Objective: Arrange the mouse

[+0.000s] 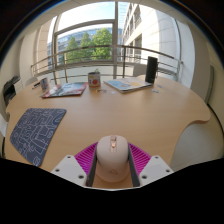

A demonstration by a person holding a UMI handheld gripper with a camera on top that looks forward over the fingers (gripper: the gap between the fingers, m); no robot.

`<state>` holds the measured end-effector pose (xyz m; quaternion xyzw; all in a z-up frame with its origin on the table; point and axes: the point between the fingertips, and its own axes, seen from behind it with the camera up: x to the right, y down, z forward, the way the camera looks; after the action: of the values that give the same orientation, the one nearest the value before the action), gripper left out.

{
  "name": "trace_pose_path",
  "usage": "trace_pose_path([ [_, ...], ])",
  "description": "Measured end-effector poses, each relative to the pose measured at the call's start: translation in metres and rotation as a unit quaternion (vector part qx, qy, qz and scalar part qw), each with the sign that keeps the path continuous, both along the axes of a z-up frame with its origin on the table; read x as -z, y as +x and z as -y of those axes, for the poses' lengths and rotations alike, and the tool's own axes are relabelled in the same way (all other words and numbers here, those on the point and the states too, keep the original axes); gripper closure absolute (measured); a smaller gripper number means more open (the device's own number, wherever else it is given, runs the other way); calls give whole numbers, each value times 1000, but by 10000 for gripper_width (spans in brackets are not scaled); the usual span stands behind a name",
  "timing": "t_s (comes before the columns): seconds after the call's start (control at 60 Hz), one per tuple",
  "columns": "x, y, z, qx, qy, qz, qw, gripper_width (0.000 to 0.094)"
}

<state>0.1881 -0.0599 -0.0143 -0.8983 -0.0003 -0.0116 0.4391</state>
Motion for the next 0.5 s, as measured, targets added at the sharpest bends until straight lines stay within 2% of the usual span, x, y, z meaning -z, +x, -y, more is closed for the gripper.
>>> trace_pose_path([
  [0.167,-1,2,-1,35,0,-7,999,519],
  [0.267,-24,10,-2,66,12,4,998,525],
  [0.333,-65,14,-9,87,46,18,995,526],
  [0.417,-139,3,-26,108,103,20,989,526],
  [0.5,-221,-33,-45,111,163,17,980,528],
])
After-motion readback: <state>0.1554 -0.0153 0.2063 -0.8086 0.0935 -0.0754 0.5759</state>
